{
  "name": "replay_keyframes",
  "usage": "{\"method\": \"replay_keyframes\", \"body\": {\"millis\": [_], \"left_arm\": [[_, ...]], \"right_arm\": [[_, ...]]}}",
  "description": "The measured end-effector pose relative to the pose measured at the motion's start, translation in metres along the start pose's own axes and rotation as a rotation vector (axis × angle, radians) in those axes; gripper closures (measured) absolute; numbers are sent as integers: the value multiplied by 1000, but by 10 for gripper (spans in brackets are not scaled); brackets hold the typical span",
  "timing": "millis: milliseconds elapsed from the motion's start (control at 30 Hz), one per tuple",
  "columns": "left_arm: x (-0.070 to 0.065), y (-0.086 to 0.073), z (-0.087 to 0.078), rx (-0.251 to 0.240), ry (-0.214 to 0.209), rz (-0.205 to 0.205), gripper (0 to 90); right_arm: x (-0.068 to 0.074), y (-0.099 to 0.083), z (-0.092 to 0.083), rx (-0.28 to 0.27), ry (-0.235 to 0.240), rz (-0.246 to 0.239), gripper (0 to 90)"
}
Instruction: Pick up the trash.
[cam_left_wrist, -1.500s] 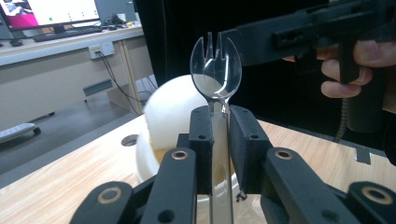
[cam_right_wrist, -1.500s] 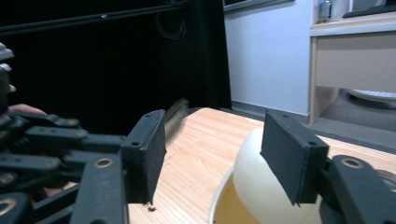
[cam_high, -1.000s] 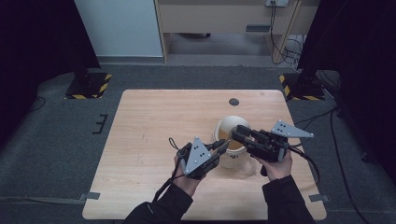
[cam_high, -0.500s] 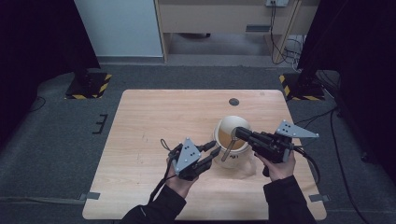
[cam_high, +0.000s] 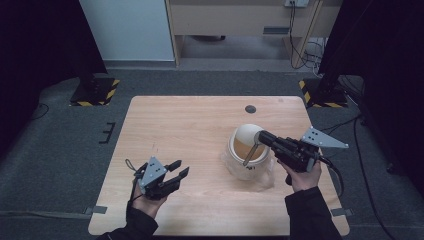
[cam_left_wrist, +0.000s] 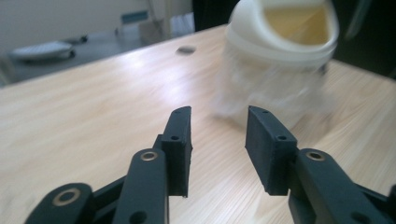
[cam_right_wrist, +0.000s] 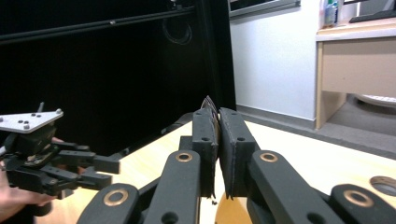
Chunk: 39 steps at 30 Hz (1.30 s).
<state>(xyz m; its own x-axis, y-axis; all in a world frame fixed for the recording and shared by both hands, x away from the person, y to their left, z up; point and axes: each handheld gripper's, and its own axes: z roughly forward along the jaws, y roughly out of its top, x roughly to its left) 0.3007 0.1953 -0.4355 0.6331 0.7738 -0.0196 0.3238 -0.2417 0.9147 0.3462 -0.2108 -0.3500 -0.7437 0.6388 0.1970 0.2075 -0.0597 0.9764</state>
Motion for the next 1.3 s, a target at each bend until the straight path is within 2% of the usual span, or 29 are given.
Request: {"method": "replay_keyframes", "body": {"millis": [100, 200, 300, 400, 500, 567, 633, 800, 1100, 1300], "left_arm": [[11, -11, -9, 21, 29, -22, 557], [22, -19, -12, 45, 54, -67, 537], [30, -23, -11, 64, 68, -94, 496], [38, -26, -9, 81, 80, -125, 483], [45, -31, -7, 109, 100, -136, 444], [48, -35, -4, 128, 116, -146, 435], [50, -36, -3, 134, 113, -158, 420], [51, -37, -2, 138, 113, -150, 393], [52, -37, -2, 138, 118, -145, 377], [52, -37, -2, 137, 121, -142, 372]], "right_arm": [[-3, 2, 1, -8, -25, -15, 854], [-5, 3, 1, -28, -48, -35, 854], [-4, 1, 4, -40, -76, -82, 854], [-4, -1, 5, -44, -91, -106, 855], [-3, -4, 8, -35, -115, -145, 855], [-3, -5, 9, -35, -117, -149, 855], [-2, -6, 10, -30, -119, -160, 855], [-1, -12, 15, -5, -126, -180, 855], [-7, -24, 19, 35, -137, -172, 854], [-5, -28, 22, 56, -134, -188, 854]]}}
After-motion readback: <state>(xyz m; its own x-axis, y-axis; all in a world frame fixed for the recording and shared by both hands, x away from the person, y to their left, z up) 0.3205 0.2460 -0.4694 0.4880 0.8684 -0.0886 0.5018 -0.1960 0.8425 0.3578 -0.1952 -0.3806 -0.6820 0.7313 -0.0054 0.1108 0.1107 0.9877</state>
